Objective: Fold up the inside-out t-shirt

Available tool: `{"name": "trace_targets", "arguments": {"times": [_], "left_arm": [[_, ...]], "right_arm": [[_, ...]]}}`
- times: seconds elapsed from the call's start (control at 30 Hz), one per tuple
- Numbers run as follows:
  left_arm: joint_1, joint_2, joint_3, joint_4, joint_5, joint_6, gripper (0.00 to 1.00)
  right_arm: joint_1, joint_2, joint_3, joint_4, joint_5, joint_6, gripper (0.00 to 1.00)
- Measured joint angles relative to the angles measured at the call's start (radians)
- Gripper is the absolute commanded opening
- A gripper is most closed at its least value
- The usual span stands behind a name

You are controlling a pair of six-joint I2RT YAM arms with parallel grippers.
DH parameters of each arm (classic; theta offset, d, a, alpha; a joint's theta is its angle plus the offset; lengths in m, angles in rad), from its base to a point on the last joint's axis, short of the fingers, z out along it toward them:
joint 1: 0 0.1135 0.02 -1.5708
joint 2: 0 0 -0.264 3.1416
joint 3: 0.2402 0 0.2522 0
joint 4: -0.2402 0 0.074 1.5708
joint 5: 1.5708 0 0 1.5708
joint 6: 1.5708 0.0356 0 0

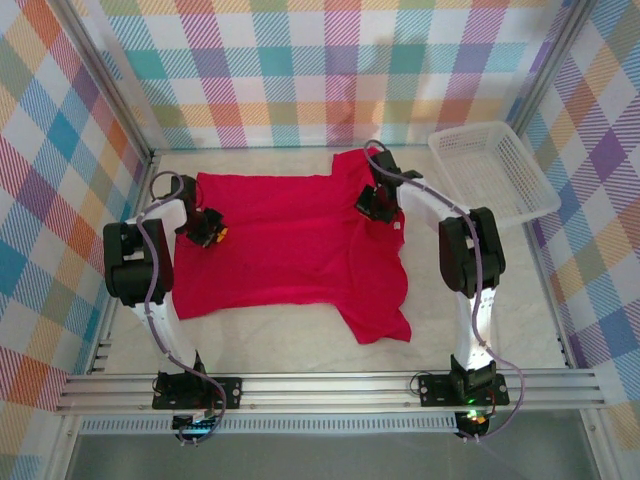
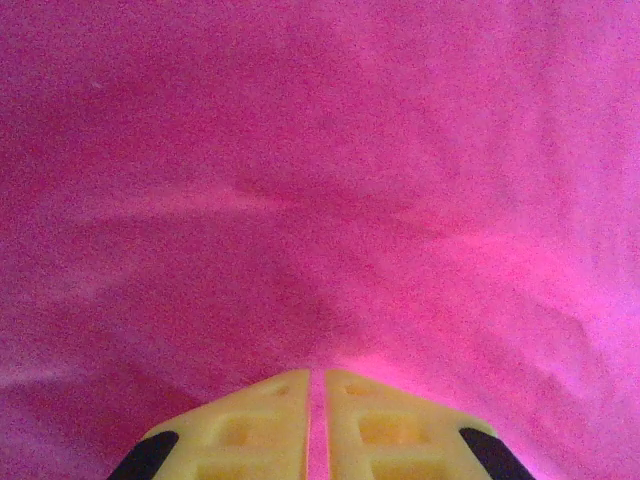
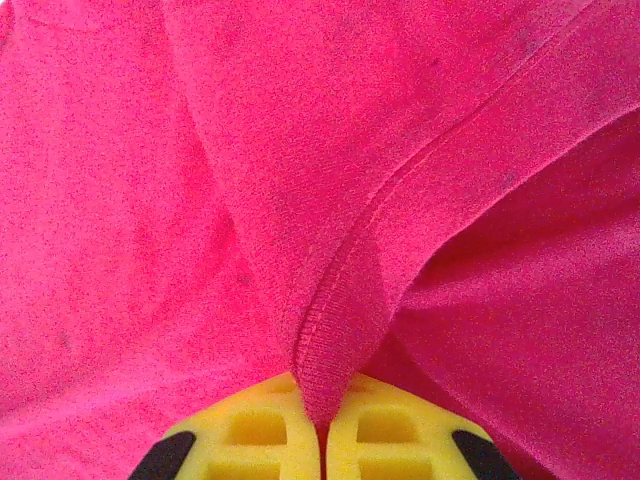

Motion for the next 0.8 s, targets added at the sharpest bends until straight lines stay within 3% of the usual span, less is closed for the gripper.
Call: {"name": "trace_targets", "arguments": {"times": [0.23,0.43,0.6,0.67,0.8], "left_arm": [[0.036,0.005,0.0,-0.013,-0.008,0.003,0.12],[0.036,0.005,-0.003,-0.011,-0.01,0.011,0.12],[0.035,-0.005,-0.008,-0.015,-0.025,0.026,0.16],[0.034,-0.011,-0.007,-0.026,-0.042,0.032,0.18],[0.009,-0.037,0.023,-0.093,-0.092,0.06,0.26]], "right_arm": [[-0.042,0.0,0.091,-0.138,0.058,-0.072,0.09],[-0.064,0.063,0.122,-0.198,0.068,-0.11,0.19],[-0.066,0.171,0.213,-0.256,0.06,-0.137,0.33],[-0.066,0.201,0.263,-0.286,0.053,-0.141,0.43],[-0.063,0.185,0.304,-0.318,0.049,-0.142,0.56]]}}
